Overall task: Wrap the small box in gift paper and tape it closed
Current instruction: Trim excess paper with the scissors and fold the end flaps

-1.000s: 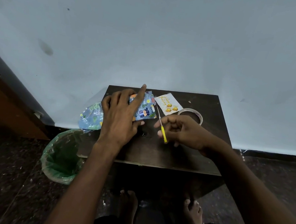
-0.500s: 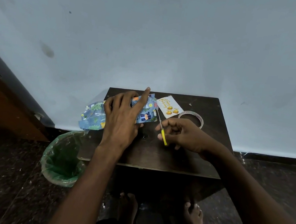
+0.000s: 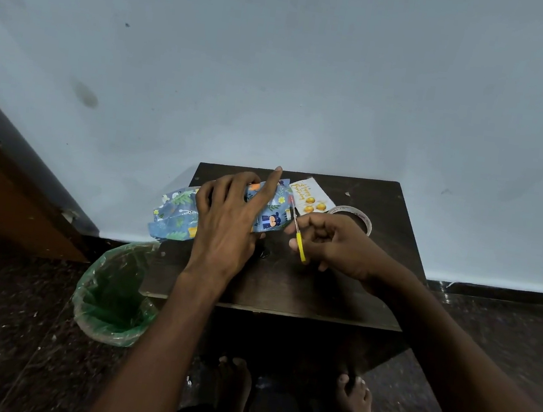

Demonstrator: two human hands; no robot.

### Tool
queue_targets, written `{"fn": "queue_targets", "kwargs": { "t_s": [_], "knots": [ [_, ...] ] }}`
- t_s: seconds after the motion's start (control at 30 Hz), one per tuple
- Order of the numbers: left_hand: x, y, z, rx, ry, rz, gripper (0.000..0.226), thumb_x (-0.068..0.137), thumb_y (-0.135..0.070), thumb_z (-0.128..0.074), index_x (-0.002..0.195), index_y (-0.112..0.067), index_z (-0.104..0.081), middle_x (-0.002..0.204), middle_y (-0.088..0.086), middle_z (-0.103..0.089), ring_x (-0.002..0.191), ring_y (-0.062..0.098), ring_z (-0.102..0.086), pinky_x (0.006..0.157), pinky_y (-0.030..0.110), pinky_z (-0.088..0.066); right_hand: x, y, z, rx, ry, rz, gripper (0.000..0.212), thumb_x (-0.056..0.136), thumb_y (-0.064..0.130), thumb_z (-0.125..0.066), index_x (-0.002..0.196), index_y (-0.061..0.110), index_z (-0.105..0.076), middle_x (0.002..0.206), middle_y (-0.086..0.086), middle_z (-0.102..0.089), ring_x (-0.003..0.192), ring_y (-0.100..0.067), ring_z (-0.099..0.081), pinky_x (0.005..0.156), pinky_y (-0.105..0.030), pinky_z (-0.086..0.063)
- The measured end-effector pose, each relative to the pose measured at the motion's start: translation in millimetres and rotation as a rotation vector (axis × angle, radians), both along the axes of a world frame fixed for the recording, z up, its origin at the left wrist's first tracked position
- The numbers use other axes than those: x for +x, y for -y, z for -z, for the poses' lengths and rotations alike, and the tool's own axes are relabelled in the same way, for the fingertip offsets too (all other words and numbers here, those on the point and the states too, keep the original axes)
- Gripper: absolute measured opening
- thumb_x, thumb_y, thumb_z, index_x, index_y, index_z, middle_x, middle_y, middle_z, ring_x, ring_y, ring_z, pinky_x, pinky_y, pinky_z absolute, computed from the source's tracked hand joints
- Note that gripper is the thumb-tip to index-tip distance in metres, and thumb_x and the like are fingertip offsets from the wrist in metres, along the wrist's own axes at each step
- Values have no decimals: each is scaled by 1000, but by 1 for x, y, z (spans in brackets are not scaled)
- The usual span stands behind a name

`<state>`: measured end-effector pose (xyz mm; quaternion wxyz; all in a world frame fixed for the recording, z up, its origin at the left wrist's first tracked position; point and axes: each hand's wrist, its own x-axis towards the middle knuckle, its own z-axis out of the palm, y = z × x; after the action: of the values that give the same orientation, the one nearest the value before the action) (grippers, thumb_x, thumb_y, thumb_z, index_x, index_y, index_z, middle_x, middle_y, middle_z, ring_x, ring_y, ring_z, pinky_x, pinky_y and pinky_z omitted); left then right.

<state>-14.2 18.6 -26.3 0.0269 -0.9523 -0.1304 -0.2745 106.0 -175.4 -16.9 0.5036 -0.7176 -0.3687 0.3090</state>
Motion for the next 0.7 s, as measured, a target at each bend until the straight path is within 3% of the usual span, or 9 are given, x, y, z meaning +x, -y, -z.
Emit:
{"fn": "queue_targets", "kwargs": {
  "t_s": [0.37,0.7],
  "knots": [
    [-1,-1,1,-5,1,1,119,67,-14,-93,167,-32,-31,143,5,-51,131,29,-43,109,46,-29,1,-1,1,-1,42,-11,14,94,13,-76,107,16,-74,76,1,-73,71,-13,-69,56,-26,-52],
    [0,0,0,-25,-9,-16,120,67,-10,-90,167,-33,-29,143,5,-50,132,29,-42,109,46,-27,-3,-2,-1,12,-13,-23,12,96,8,-72,107,13,-73,81,-4,-75,67,-18,-66,57,-26,-51]
  ]
}}
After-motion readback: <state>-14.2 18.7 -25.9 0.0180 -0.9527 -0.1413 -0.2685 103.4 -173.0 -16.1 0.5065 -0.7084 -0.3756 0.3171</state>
